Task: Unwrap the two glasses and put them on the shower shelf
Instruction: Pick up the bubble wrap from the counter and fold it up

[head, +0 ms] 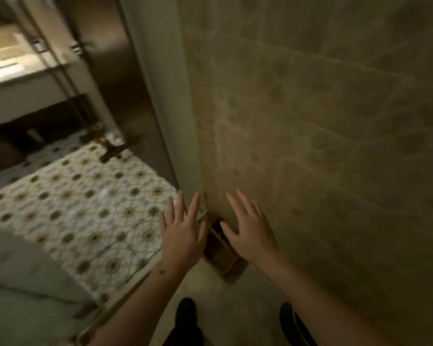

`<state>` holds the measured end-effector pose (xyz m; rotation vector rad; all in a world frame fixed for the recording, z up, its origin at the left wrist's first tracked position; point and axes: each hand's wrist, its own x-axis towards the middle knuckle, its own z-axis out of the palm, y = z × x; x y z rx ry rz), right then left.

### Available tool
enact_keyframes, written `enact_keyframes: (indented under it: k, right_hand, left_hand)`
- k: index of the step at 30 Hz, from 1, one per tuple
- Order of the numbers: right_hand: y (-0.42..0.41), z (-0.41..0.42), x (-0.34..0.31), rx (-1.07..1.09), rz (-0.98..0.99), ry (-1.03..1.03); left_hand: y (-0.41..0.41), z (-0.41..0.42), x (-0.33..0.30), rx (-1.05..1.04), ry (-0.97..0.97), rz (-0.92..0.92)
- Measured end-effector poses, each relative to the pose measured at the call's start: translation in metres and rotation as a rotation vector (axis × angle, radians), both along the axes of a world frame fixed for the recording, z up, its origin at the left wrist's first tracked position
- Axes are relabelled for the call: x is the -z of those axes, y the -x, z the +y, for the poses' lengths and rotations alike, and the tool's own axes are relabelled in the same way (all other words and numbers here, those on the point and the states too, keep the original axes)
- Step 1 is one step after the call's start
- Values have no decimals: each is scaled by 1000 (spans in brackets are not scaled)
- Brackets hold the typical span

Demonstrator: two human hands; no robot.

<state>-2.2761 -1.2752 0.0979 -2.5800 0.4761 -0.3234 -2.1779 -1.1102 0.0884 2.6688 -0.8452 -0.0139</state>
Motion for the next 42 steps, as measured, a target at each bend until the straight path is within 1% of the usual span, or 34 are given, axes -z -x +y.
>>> enact_keyframes:
  k: [3, 6, 8, 14, 17, 23, 30, 36, 42]
  right_hand:
    - [-54, 34, 4, -140, 15, 4]
    - [-114, 70, 12, -290, 41, 25]
    - [-154, 93, 19, -353, 54, 49]
    - [-267, 158, 37, -418, 122, 77]
    - [-315, 184, 39, -435, 148, 124]
    - [-423, 232, 32, -503, 133, 176]
    - [-574, 275, 28, -606, 102, 170]
    - [-730, 303, 43, -698, 69, 165]
    - [-930, 324, 48, -748, 83, 174]
  left_hand:
    - [-34, 43, 7, -163, -70, -14]
    - [-72, 83, 14, -275, -86, -15]
    - [-99, 108, 21, -337, -108, 2]
    - [-190, 183, 43, -450, -116, 80]
    - [-237, 214, 37, -500, -107, 76]
    - [-324, 262, 20, -621, -61, 33]
    - [-429, 299, 12, -759, -57, 33]
    - [-560, 318, 23, -866, -42, 28]
    - [-747, 340, 27, -975, -87, 48]
